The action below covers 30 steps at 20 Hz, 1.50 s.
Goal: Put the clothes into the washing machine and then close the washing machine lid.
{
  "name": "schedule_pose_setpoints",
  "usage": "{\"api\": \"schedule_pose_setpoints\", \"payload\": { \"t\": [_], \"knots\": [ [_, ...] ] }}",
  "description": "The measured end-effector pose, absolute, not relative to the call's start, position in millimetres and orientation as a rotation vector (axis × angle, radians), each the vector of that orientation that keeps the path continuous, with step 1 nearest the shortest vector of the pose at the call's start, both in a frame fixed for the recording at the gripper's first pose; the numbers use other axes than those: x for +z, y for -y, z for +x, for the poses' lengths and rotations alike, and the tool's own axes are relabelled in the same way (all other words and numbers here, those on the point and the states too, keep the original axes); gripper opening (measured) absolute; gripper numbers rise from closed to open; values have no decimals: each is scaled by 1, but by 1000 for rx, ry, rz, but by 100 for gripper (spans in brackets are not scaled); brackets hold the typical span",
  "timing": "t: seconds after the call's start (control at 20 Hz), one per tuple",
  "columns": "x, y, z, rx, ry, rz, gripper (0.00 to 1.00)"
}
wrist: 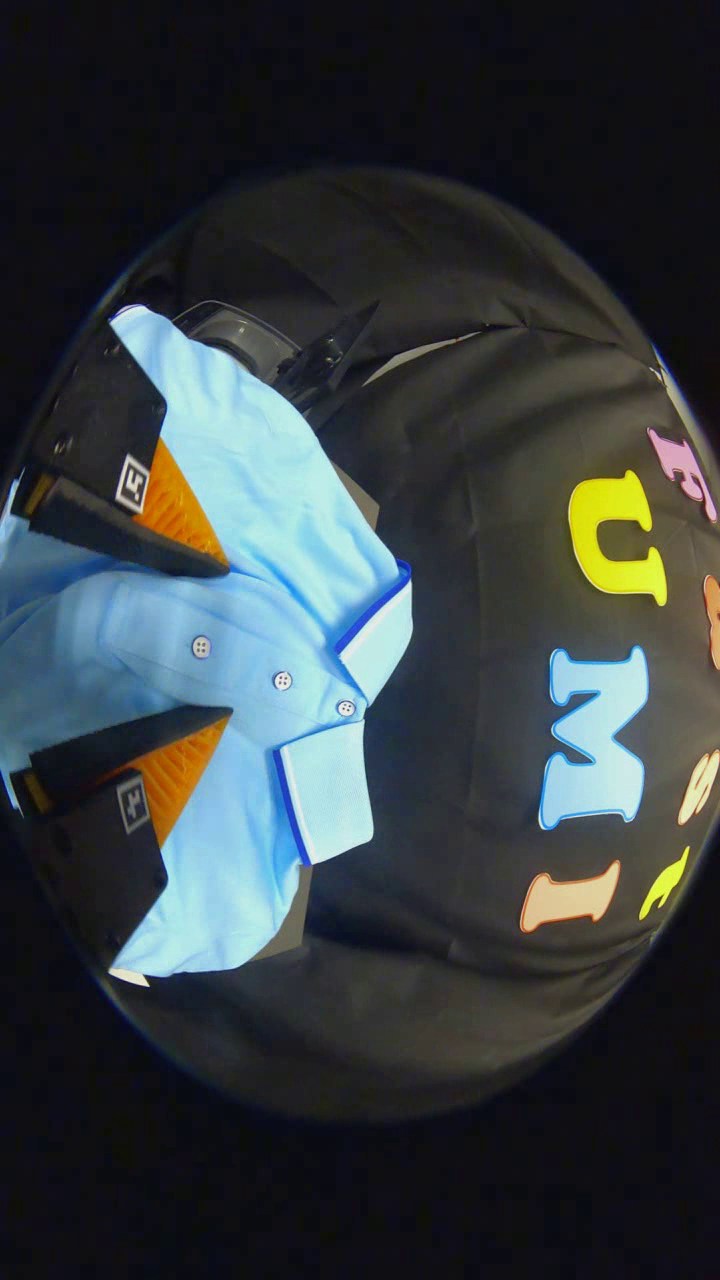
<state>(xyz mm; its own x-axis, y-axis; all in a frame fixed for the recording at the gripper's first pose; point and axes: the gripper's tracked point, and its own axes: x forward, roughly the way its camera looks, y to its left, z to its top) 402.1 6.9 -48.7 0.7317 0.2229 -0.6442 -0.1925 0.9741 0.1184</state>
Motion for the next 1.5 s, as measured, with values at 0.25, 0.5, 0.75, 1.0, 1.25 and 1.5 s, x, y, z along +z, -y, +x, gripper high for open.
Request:
{"api": "schedule_pose_setpoints", "payload": {
  "t": [0.25, 0.5, 0.75, 1.0, 1.25, 1.5],
  "knots": [
    [-46, -3, 405, 178, -686, 66, 18],
    [-35, -4, 400, 151, -654, 86, 2],
    [5, -3, 392, 135, -581, 161, 2],
    [66, -28, 377, 194, -477, 274, 2],
    [132, -72, 361, 277, -378, 317, 1],
    [175, -147, 346, 384, -325, 288, 2]
  ]
}}
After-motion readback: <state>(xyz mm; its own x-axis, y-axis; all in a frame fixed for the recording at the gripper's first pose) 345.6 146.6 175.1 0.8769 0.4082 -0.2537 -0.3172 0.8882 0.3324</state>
